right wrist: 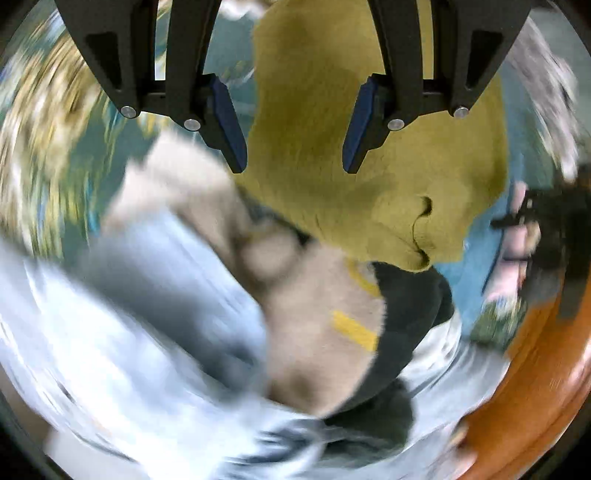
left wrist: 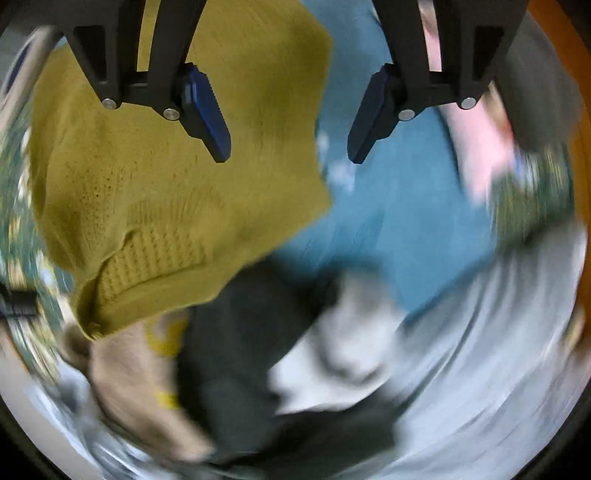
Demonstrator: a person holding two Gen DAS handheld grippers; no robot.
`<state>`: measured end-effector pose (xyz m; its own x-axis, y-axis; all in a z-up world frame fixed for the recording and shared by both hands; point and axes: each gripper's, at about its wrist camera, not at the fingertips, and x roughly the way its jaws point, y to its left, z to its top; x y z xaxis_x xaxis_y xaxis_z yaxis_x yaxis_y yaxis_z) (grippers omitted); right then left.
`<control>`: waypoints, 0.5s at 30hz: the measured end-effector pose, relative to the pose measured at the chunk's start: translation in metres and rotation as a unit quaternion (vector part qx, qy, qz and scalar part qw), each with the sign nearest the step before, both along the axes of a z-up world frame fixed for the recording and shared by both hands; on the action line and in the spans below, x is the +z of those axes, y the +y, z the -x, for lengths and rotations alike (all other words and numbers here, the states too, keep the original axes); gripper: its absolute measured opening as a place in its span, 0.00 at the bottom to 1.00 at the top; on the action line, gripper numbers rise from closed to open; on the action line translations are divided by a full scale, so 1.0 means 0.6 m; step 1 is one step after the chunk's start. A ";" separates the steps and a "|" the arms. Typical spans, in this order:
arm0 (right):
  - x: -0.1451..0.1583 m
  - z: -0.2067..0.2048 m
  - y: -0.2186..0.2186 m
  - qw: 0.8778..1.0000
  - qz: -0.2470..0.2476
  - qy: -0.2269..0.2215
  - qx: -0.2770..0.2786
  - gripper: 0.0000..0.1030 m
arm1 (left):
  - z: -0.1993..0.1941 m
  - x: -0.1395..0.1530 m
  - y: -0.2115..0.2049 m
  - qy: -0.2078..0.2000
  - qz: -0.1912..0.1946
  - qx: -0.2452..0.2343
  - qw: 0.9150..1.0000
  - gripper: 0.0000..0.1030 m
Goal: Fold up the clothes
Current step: 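Grasp the sweater neckline with the left gripper while the right gripper grasps the shoulder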
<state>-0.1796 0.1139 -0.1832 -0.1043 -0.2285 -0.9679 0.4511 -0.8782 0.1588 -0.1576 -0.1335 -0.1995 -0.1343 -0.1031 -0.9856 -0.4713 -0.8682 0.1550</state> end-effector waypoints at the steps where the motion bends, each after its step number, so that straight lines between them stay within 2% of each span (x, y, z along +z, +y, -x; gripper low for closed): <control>1: -0.014 0.002 -0.007 1.000 -0.014 -0.002 0.022 0.54 | 0.016 -0.010 0.003 -0.004 0.010 -0.029 1.000 0.70; 6: -0.078 0.015 -0.035 0.991 -0.074 -0.020 0.111 0.54 | 0.071 -0.063 0.014 -0.055 0.044 -0.089 0.994 0.71; 12: -0.108 0.016 -0.050 0.987 -0.091 -0.036 0.130 0.53 | 0.098 -0.116 0.027 -0.101 0.050 -0.108 0.988 0.71; 13: -0.109 0.016 -0.050 0.987 -0.090 -0.040 0.128 0.50 | 0.101 -0.123 0.028 -0.106 0.050 -0.111 0.987 0.71; 15: -0.113 0.013 -0.048 0.986 -0.093 -0.051 0.129 0.29 | 0.106 -0.134 0.028 -0.114 0.052 -0.114 0.986 0.69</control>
<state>-0.1876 0.0848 -0.2511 0.0344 -0.0524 -0.9980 0.6527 -0.7551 0.0621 -0.2209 -0.1165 -0.2799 0.0583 -0.1987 -0.9783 -0.6853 -0.7206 0.1055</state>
